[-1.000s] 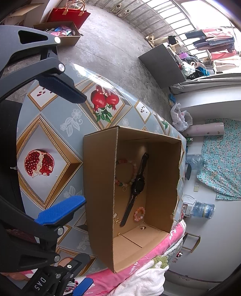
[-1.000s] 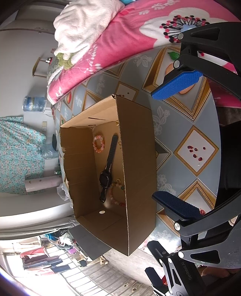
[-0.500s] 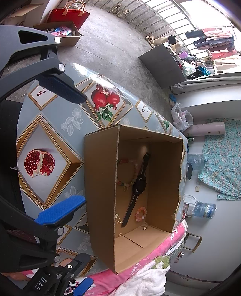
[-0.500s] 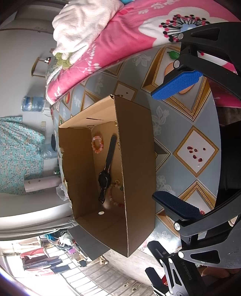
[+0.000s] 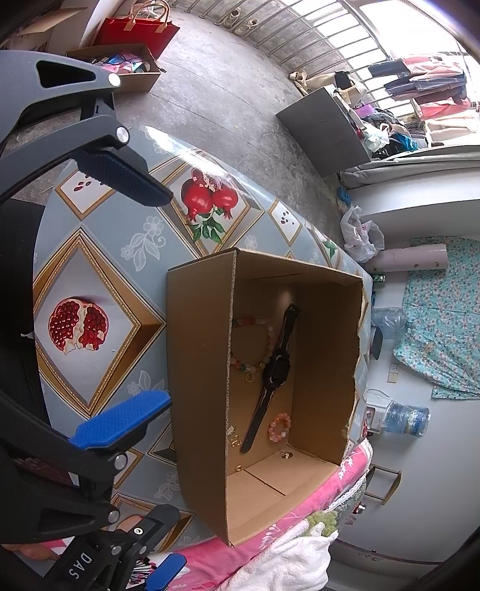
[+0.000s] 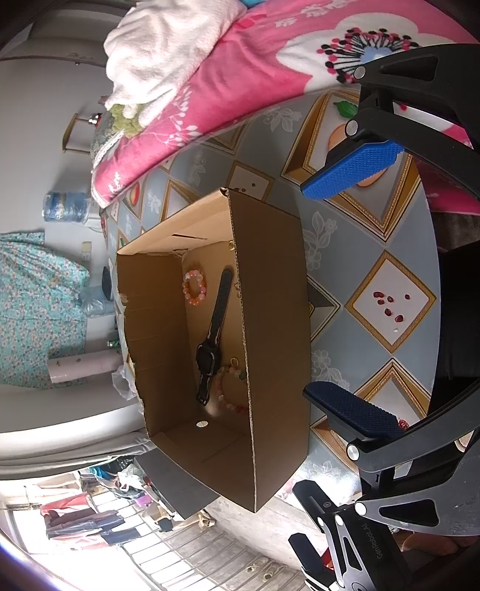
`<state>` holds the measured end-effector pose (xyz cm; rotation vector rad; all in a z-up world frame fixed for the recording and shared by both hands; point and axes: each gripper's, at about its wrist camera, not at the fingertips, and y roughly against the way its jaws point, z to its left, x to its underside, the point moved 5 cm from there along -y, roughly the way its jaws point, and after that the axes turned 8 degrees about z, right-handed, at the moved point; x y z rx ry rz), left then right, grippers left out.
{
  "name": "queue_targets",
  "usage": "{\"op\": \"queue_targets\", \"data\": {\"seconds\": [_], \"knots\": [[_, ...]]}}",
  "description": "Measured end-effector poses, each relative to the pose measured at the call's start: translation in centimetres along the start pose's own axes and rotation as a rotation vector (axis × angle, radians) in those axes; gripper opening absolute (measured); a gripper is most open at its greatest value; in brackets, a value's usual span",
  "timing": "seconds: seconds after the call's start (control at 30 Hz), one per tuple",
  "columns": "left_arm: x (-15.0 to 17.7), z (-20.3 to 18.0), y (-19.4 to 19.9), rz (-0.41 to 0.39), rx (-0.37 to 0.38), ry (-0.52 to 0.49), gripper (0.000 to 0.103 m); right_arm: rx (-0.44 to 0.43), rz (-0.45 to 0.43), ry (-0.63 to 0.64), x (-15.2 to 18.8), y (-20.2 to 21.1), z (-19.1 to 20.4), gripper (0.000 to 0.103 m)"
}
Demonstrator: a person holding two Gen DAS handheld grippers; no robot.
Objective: Organize jewelry
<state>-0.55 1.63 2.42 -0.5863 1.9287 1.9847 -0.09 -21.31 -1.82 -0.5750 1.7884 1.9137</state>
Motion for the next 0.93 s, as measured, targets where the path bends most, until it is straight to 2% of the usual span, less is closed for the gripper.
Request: {"op": "queue_targets", "data": {"seconds": [0.93], "knots": [[-0.28,0.06,0.28,-0.003,-0.002,0.01,0.098,-0.003,0.0,0.007,-0.19,0.06,0.09,0.095]]}}
